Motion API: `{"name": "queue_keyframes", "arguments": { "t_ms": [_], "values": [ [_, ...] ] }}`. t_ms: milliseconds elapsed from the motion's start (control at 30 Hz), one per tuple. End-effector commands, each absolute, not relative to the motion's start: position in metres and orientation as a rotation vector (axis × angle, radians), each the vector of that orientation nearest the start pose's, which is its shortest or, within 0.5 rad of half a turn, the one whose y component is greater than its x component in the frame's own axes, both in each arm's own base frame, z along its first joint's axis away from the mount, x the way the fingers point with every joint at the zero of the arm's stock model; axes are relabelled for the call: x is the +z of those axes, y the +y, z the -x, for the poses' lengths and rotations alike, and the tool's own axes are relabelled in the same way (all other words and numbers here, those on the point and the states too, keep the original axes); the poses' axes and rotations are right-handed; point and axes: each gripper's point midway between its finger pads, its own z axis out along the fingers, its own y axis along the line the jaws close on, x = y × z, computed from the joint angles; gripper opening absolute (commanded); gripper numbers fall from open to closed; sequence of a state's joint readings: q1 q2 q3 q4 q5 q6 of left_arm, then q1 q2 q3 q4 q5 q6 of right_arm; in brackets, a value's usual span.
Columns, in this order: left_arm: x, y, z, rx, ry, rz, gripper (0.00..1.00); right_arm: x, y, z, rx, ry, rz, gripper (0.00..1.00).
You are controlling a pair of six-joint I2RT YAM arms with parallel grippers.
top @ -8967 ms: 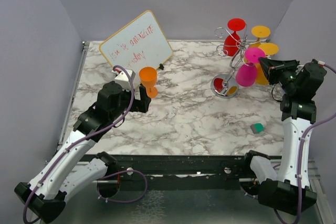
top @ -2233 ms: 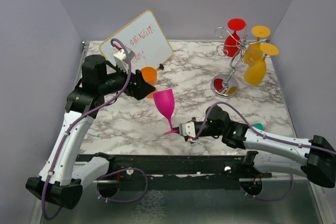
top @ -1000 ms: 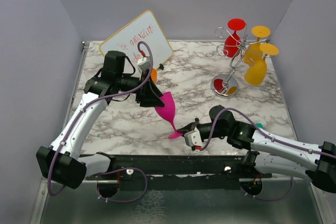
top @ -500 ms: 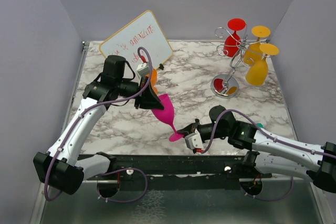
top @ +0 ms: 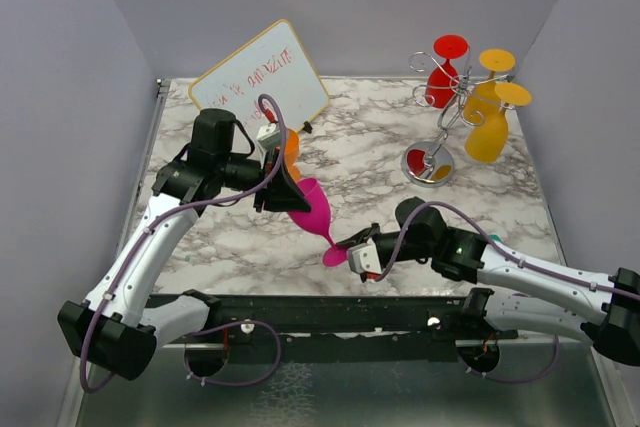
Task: Take the wine glass off the wine glass rack
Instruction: Place the wine glass at the center of the board.
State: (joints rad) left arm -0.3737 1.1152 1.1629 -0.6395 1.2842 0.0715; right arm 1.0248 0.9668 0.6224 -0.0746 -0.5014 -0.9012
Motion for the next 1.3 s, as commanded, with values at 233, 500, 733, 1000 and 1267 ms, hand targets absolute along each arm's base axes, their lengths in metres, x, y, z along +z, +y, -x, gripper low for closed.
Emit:
{"name": "queue_keyframes", "arguments": {
  "t_ms": [233,500,733,1000,1267],
  "values": [
    [0.293,-0.231,-0.174,-1.309,1.820,-1.024,0.00,0.233,0.312,-0.109,0.738,0.863,1.591,0.56],
    [0.288,-0.227,-0.201,-1.183,1.920,-0.879,0.00,0.254,0.295,-0.119,0.727,1.017,1.414,0.62],
    [0.281,-0.243,-0.249,-1.129,2.017,-0.613,0.00,0.281,0.272,-0.135,0.842,1.309,1.012,0.85],
    [0.278,-0.266,-0.290,-0.874,2.050,-0.540,0.00,0.255,0.240,-0.157,0.806,1.715,0.637,0.88],
    [0.266,-0.285,-0.319,-0.690,2.090,-0.583,0.00,0.266,0.251,-0.138,1.018,1.724,0.552,1.00]
  ]
}}
